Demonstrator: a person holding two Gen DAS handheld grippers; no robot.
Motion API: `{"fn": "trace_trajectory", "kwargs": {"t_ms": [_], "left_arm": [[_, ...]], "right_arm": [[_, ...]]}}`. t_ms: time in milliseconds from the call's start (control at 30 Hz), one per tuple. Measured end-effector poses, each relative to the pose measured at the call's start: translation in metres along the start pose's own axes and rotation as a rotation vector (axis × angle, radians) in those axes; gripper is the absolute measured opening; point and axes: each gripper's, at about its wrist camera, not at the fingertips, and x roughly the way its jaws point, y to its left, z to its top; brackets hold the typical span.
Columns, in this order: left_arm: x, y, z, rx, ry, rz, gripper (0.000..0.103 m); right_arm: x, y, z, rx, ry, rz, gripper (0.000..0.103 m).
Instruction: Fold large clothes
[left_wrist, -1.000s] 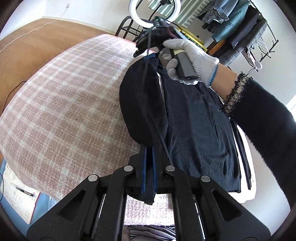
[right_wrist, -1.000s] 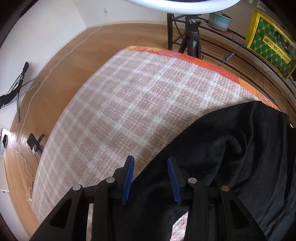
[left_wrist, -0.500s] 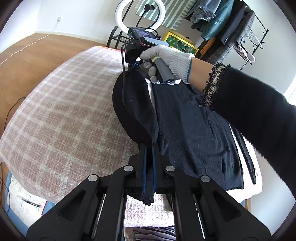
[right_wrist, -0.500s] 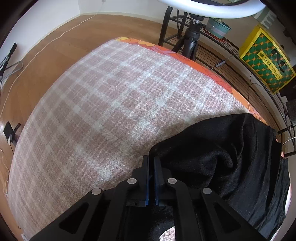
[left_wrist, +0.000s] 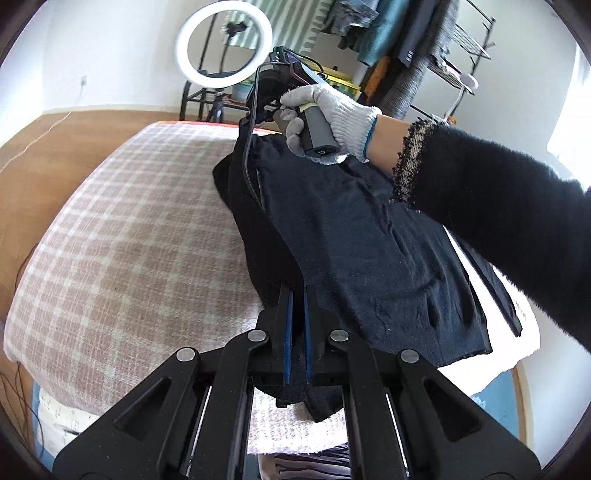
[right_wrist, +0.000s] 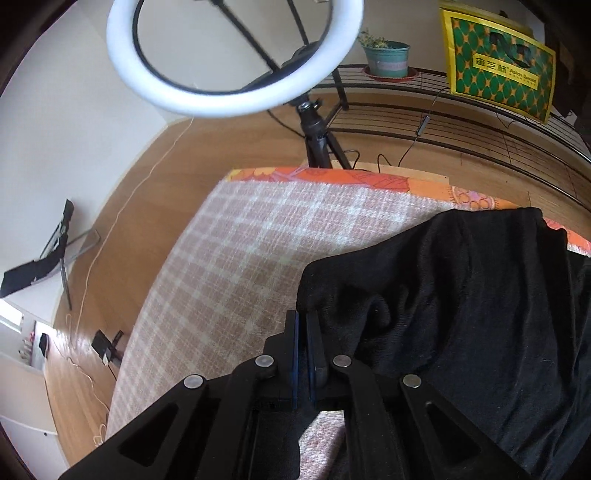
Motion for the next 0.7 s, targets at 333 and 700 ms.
{"fn": "trace_trajectory", "kwargs": {"t_ms": [333,700], "left_arm": [[0.023,-0.064,-0.017,0.226,0.06,-0.006,0.003],[0.043,-0.106,-0.045,0.377,0.15,0.013,0.003]], "right_arm": [[-0.057,-0.113,-0.026,0.16,-0.086,0.05,0.001],[-0.035,-0.153,-0.057,0.152,-0.013,-0.019,0.022]]}}
